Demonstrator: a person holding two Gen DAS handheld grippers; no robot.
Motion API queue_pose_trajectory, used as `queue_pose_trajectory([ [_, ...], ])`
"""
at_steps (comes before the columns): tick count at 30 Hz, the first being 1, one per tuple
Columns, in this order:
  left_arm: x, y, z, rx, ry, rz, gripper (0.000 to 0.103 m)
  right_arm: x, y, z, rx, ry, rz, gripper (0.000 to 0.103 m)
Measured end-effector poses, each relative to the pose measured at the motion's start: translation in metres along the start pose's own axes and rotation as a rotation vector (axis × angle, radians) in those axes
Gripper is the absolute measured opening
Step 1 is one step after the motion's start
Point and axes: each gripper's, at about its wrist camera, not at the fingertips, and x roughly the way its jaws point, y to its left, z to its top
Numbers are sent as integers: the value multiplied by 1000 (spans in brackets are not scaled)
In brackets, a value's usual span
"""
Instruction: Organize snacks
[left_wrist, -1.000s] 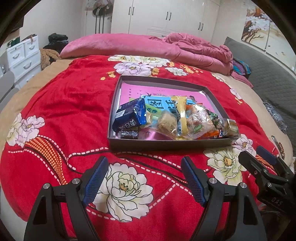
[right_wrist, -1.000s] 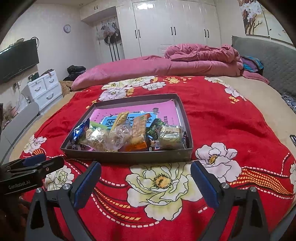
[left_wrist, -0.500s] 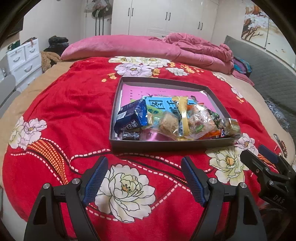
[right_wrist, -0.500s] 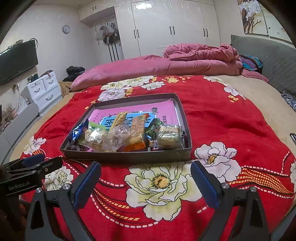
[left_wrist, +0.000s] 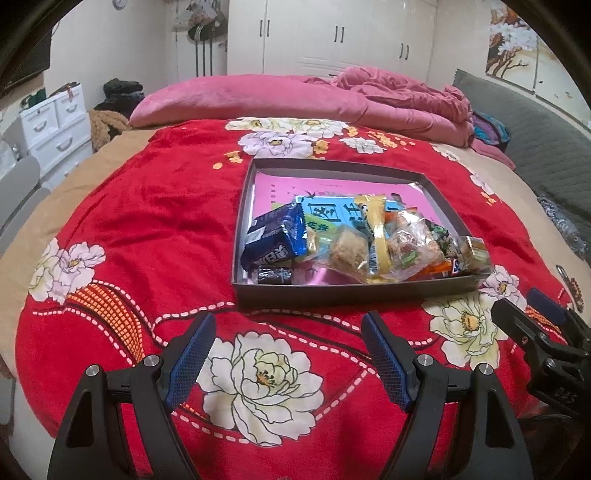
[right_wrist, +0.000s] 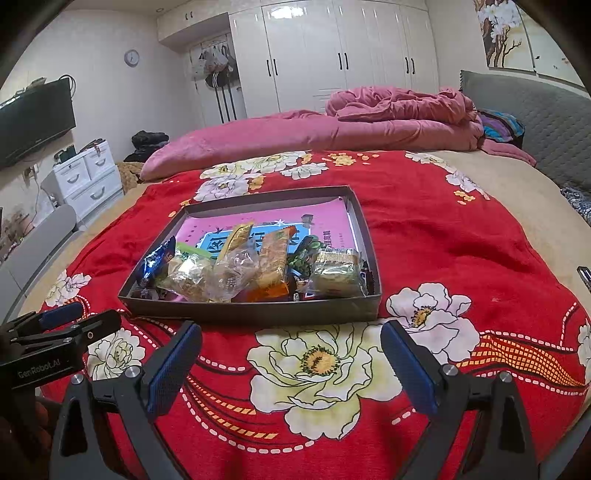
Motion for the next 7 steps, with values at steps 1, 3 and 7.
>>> queue_pose_trajectory([
  [1, 0, 1, 1, -4, 0, -1, 82, 0, -1, 0, 2, -1, -3, 98],
  [3, 2, 6, 4, -28, -4, 3, 82, 0, -5, 1, 14, -2, -11, 98],
  [7, 4, 29, 18, -94, -42, 30, 82, 4, -27, 11, 88, -11, -47, 99],
])
